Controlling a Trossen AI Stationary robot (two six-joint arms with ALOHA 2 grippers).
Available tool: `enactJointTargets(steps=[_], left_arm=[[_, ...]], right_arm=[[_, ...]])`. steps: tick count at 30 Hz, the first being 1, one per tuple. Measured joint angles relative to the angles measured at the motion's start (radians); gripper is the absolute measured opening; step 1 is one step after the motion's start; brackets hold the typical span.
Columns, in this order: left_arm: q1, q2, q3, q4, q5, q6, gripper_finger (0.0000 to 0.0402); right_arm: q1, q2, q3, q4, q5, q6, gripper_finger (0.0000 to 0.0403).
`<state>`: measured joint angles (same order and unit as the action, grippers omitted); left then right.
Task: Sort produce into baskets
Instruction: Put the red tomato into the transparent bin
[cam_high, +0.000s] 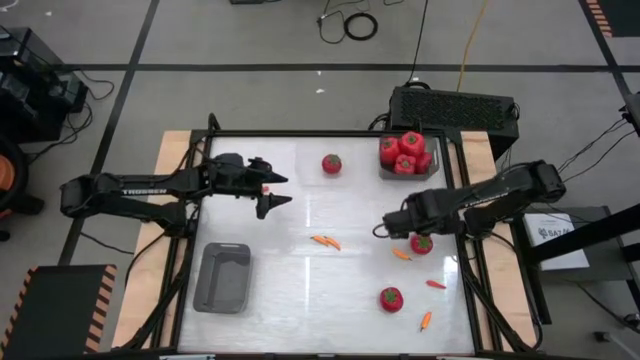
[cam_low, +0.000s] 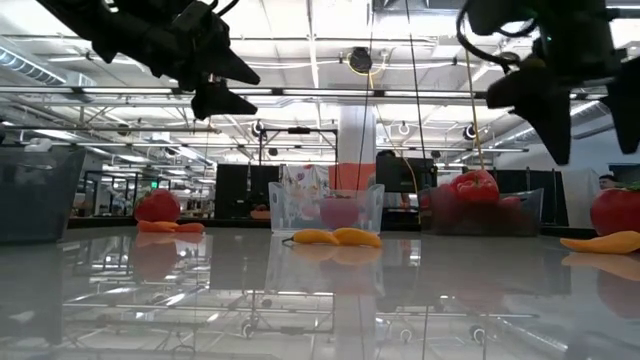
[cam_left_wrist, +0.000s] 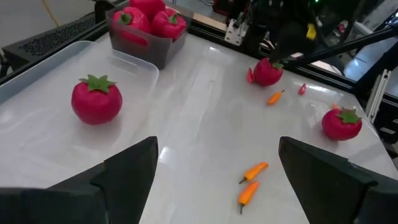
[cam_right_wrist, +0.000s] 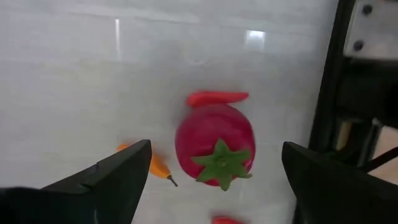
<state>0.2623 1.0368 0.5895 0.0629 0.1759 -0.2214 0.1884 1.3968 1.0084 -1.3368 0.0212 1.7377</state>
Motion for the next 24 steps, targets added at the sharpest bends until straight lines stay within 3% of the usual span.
enactJointTargets(steps=[13, 24], left_arm=[[0.000, 0.003, 0.002, 0.006, 0.005, -0.008, 0.0340], [0.000, 0.003, 0.002, 0.006, 0.005, -0.013, 0.0340]], right_arm=[[0.076, 0.000, -0.152, 0.132, -0.023, 0.186, 0.0353], [0.078, 0.000, -0.273, 0.351, -0.025, 0.188, 0.0353]])
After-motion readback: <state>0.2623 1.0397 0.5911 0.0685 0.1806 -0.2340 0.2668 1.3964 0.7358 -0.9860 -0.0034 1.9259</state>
